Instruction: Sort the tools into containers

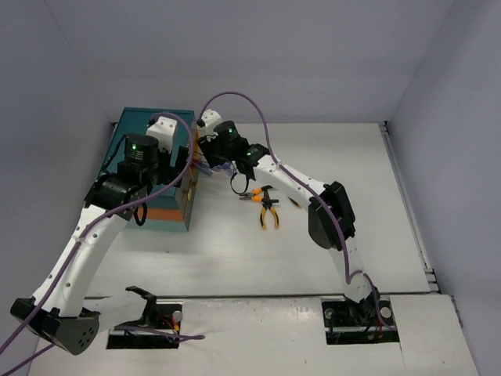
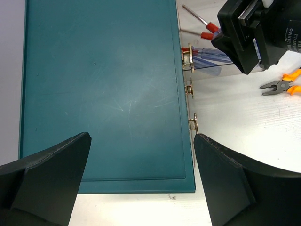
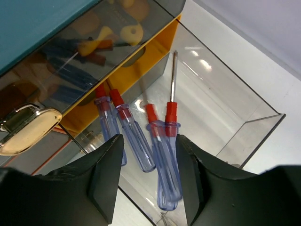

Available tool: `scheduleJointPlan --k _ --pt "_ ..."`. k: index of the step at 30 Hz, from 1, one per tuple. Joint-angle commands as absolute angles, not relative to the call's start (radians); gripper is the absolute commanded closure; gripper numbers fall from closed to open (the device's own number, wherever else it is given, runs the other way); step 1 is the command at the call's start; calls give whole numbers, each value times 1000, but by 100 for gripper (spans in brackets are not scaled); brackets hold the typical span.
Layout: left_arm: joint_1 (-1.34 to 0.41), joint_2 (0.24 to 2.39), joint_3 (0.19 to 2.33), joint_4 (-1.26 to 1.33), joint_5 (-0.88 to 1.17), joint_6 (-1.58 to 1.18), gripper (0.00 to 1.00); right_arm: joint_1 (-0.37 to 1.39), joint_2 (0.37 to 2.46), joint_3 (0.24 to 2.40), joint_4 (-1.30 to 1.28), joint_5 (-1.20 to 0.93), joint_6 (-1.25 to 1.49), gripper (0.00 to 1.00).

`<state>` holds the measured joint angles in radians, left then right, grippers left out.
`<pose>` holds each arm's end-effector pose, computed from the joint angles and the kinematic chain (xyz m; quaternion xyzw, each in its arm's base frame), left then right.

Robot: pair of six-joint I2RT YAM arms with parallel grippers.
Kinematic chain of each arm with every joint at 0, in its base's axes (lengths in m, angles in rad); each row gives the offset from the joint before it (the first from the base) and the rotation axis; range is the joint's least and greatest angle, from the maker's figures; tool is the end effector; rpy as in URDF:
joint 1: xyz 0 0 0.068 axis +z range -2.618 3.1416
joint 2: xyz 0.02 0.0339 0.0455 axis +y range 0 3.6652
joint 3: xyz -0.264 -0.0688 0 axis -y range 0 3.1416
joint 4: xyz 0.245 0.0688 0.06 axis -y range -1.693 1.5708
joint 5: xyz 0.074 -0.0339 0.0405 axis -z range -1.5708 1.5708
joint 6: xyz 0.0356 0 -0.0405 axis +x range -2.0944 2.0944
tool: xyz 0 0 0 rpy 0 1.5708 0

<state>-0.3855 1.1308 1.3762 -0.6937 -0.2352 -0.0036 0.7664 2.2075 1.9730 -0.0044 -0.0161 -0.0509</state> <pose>0.2149 -0.0782 0.4230 0.0983 0.8373 -0.0047 0.5378 0.3855 0.3719 0.3013 -0.3170 0.7196 0.2223 0.5765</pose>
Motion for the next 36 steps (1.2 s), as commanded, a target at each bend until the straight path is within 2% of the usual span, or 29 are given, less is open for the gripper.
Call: scheduleJointPlan --k 1,7,9,12,15,24,36 --pt "-388 1154 1413 -634 -241 -3 11 745 2078 1986 55 32 -60 54" --pt "-388 1200 1420 -601 -232 -3 11 664 1946 1874 55 46 -9 57" --pt "-387 1225 1419 -584 -231 -3 11 603 1901 1774 56 51 51 65" --pt "-388 1259 1415 -557 -236 -3 11 548 1862 1674 57 61 109 82" --pt "-388 1302 1420 -538 -236 -3 11 511 1877 1618 57 45 150 87" --pt "-388 1367 1428 -511 -247 -3 11 492 2026 1674 60 -91 224 90" --pt "-388 1379 1390 -495 -227 -30 11 631 2166 1854 98 -155 295 90"
